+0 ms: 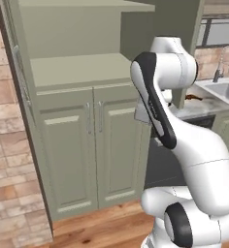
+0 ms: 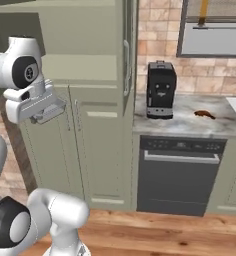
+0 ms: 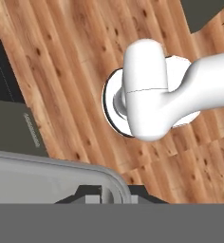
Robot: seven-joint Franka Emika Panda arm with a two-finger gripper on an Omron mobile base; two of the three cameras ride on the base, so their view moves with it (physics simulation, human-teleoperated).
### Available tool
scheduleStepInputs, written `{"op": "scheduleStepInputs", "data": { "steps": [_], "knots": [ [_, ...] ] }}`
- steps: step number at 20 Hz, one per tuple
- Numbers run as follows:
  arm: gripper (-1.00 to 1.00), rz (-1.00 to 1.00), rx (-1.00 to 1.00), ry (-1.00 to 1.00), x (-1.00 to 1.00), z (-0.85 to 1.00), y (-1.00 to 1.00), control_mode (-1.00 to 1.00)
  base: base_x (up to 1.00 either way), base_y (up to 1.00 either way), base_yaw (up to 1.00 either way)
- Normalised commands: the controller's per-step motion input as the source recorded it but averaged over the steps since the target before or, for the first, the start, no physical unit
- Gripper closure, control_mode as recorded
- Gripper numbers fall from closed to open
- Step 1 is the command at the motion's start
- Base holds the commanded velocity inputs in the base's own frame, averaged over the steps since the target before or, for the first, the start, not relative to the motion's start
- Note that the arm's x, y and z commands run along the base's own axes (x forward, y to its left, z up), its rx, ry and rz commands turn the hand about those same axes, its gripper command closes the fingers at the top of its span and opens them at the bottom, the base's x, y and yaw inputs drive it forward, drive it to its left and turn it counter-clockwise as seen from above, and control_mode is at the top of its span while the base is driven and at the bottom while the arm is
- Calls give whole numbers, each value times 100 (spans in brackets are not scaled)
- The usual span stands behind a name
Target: Retrieve the tupperware from the cabinet, then place the raw meat into the tupperware to avoid contamination.
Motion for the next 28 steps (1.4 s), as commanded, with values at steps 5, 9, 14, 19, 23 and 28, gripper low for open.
{"op": "scheduleStepInputs", "data": {
  "steps": [5,9,14,19,23,28],
  "knots": [
    [100,0,0,0,0,0,0,100,-22,-29,-2],
    [100,0,0,0,0,0,0,100,-9,-59,1],
    [100,0,0,0,0,0,0,100,-1,-74,5],
    [100,0,0,0,0,0,0,100,-2,-71,3],
    [100,0,0,0,0,0,0,100,0,-66,1],
    [100,0,0,0,0,0,0,100,2,-71,0]
  ]
}}
